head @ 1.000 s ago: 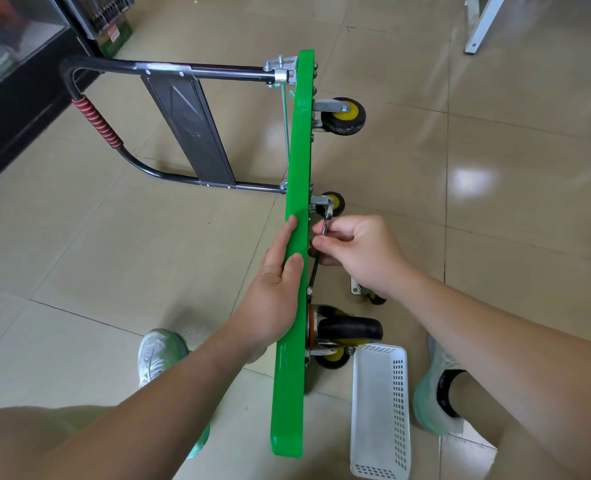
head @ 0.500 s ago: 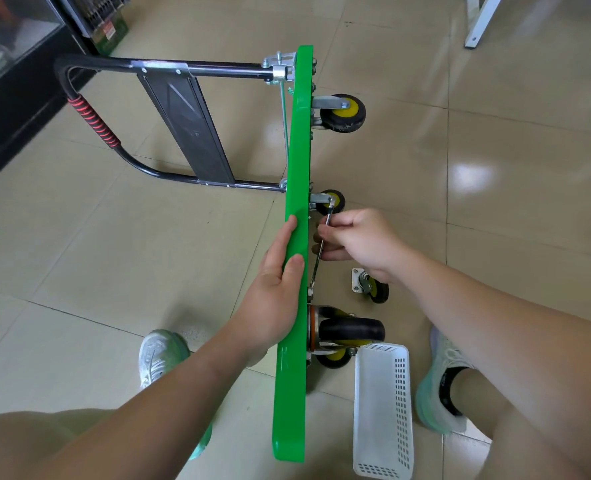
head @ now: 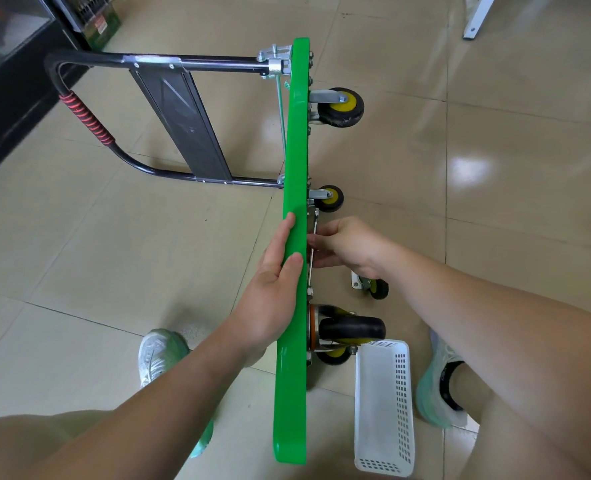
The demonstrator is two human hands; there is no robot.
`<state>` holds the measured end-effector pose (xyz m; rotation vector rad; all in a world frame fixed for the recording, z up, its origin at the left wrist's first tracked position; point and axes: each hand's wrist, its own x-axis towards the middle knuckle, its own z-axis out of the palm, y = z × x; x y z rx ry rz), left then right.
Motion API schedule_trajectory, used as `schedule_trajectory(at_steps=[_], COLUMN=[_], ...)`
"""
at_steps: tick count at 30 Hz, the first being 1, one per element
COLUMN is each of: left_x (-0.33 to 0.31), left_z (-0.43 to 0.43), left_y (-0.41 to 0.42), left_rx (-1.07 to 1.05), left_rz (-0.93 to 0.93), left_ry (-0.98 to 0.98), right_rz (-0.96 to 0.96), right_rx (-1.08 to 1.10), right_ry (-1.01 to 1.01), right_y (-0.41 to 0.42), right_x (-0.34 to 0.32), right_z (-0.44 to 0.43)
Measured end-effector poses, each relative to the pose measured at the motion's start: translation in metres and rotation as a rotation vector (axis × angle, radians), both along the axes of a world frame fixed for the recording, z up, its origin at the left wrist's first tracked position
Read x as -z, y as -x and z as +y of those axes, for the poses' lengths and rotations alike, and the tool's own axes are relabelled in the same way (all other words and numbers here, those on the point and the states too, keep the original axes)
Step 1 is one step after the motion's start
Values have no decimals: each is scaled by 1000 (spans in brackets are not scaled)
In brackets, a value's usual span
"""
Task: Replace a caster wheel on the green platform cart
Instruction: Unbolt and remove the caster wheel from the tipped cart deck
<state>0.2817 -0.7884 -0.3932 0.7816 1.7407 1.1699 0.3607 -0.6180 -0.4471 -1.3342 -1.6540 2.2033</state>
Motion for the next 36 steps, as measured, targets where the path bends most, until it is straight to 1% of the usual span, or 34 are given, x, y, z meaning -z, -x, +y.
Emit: schedule_trajectory(at_steps=[3, 5, 8, 10, 18, 36], left_x=[-3, -1, 3, 5, 9, 13], left_z=[1, 0, -1, 0, 0, 2], left_y=[0, -1, -2, -2, 3, 5], left_rx=[-2, 4, 33, 33, 38, 52], left_rz=[-51, -47, 70, 110, 109, 76], left_ry=[2, -2, 8, 13, 7, -8], right_rz=[-16, -20, -21, -24, -70, -85], right_rx=[-5, 10, 24, 35, 34, -11], right_ry=[-8, -10, -10, -9, -39, -167], right_y=[2, 2, 2, 3, 6, 6], right_x=[0, 0, 1, 0, -4, -9], right_z=[-2, -3, -5, -6, -9, -11])
